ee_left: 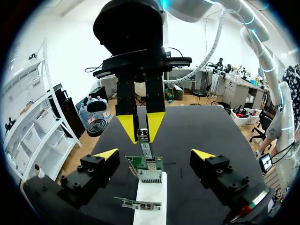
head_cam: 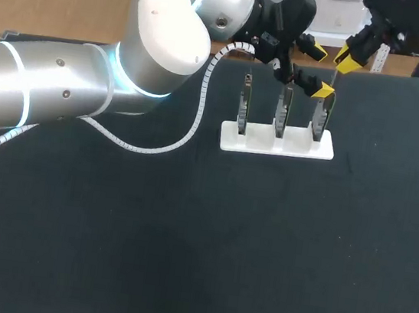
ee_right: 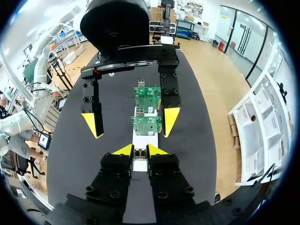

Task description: Pick up the optical module with the left hand, and insert it into the network port with the right hand.

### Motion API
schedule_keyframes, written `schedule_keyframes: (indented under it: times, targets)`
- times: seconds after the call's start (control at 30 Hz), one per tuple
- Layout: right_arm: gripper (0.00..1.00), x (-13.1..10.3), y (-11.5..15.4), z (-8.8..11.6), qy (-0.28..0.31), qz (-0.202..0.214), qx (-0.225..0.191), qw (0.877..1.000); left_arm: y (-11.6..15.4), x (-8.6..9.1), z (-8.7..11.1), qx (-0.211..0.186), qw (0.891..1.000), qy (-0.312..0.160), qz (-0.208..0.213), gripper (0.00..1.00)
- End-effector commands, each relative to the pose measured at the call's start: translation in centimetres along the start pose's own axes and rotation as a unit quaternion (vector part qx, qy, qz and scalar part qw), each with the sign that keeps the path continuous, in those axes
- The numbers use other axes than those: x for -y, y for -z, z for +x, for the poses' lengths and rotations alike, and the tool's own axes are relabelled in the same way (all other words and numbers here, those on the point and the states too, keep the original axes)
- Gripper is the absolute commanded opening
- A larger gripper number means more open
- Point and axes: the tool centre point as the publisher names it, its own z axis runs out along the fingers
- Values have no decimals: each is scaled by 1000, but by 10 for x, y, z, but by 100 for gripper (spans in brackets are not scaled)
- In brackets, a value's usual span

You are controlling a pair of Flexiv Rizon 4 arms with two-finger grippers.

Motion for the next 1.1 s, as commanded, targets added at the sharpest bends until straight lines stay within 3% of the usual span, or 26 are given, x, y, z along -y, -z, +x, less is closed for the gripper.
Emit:
schedule_keyframes:
  times: [0.03,1.1]
  targets:
    - [0,-5,-1,0,0,5,-1,1000,1,1,1,0,1000,-1,-1,100]
    - [0,-4,-9,3,-1,-5,-6,1000,1,1,1,0,1000,-1,-1,100]
